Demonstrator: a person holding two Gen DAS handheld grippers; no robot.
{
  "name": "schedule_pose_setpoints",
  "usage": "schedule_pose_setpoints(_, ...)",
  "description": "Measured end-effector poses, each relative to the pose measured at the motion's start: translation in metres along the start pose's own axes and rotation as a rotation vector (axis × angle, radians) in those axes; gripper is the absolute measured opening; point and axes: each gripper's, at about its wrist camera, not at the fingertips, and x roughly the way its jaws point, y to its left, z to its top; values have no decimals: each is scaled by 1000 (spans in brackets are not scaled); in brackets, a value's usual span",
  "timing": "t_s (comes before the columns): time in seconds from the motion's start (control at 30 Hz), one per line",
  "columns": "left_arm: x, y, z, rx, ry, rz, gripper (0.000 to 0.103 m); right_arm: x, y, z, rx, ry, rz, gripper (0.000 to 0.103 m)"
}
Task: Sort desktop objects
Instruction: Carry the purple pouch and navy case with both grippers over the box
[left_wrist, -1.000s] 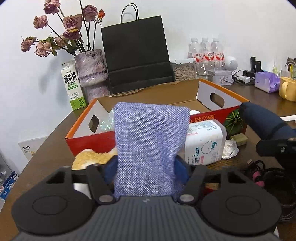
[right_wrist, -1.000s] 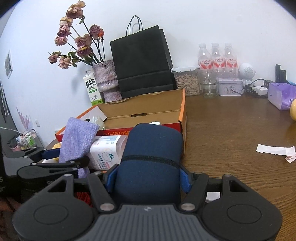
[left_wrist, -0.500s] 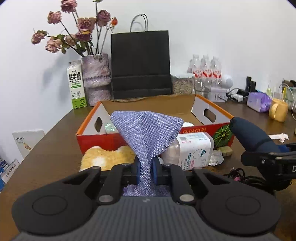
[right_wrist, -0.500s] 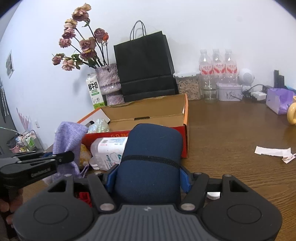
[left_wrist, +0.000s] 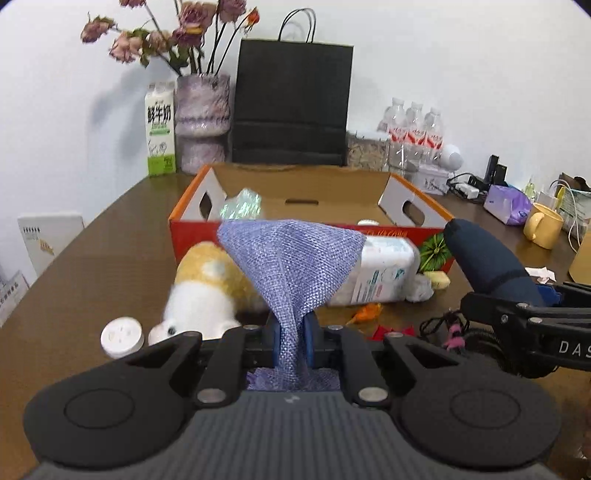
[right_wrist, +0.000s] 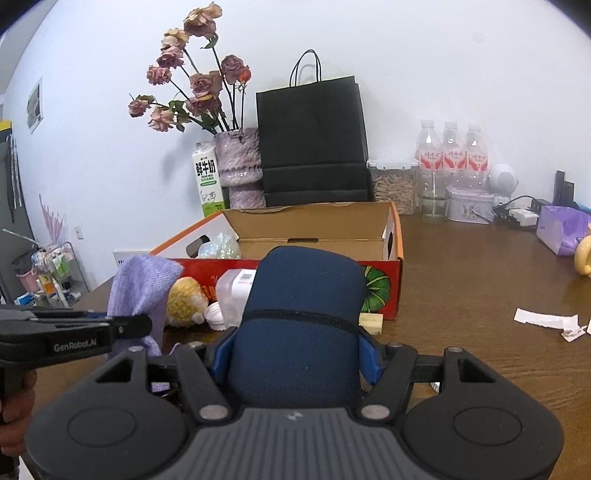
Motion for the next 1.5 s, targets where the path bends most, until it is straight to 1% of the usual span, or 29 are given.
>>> schedule_pose_setpoints(0.13, -5, 3, -3, -2, 6, 4, 13, -1, 4, -4, -3, 14, -2, 64)
schedule_pose_setpoints(0.27, -8, 5, -5, -10, 23, -14, 13, -4, 7, -7, -5, 20, -2, 64)
schedule_pose_setpoints(0.37, -12, 6, -3, -11, 19, -17, 13, -7, 8, -8, -5, 20, -5, 64)
schedule_pose_setpoints(0.57, -20, 10, 7, -11, 4, -41, 13, -13, 9, -5, -17, 4, -15, 64)
schedule_pose_setpoints(0.73, -26, 14, 22, -9, -16, -54, 13, -16, 9, 5, -31, -25, -20, 64)
schedule_pose_setpoints(0.93, -29, 13, 51, 8, -73, -53, 13, -15, 8, 26, -46, -66, -24, 64)
schedule_pose_setpoints(1.1, -18, 8, 77, 20, -101, -49, 13, -4, 5, 49, -50, -103, -26, 64)
schedule_pose_setpoints(1.3, 12, 5, 112, 12, -65, -60, 13, 23, 2, 83, -63, -107, -18, 64)
schedule_pose_setpoints(1.5, 52, 2, 140, 21, -9, -42, 13, 64, -5, 120, -69, -69, -21, 64)
